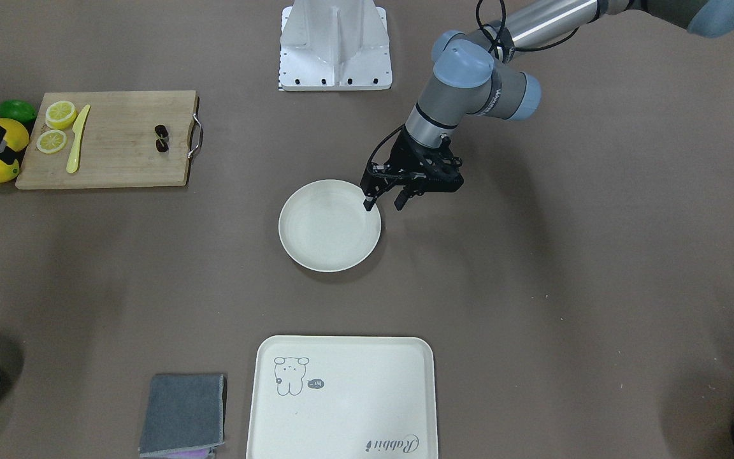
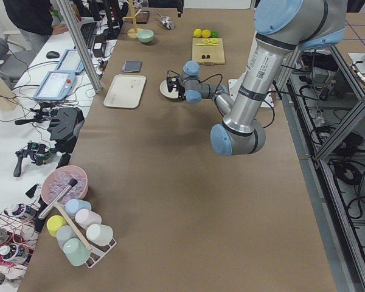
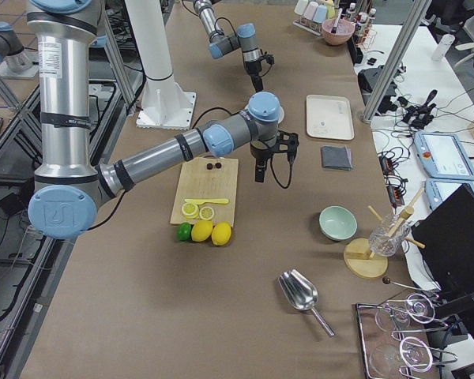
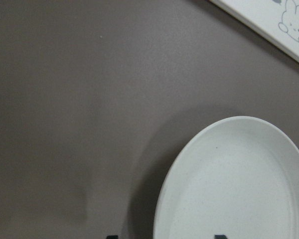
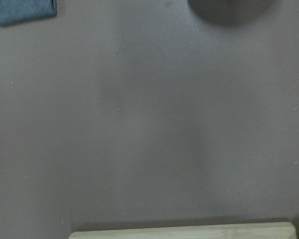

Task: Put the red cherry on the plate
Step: 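Drag the white plate with the left gripper toward the table center, then release the plate and lift the left gripper while the right gripper reaches the cutting board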

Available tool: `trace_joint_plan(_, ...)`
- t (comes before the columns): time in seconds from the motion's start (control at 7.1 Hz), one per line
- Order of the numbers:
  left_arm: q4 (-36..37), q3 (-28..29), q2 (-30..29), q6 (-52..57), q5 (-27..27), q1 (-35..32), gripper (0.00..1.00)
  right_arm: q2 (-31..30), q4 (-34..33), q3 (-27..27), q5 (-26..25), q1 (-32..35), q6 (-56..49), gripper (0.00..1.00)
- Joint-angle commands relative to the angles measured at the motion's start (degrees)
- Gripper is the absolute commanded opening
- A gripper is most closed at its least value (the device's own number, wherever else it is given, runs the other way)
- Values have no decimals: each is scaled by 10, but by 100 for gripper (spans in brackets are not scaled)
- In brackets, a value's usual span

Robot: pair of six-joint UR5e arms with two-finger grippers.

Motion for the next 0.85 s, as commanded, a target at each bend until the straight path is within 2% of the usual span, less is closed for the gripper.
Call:
trace_joint_plan(0.0,56,-26,5,73,1,-44,98,-46,145,8,-89,-157,161,100)
trace_joint_plan(0.14,69,-29,15,125,0,-65,98,-43,147,20,-129,-226,210,100)
trace_joint_plan(0.28,68,-30,18,189,0,-78,98,-42,146,42,-190,-296,257,100)
trace_joint_plan(0.42,68,-30,24,201,1,-79,98,-40,144,55,-196,-326,262,100)
trace_joint_plan(0.7,67,-55,47,202,2,-81,98,-40,138,47,-229,-369,262,99)
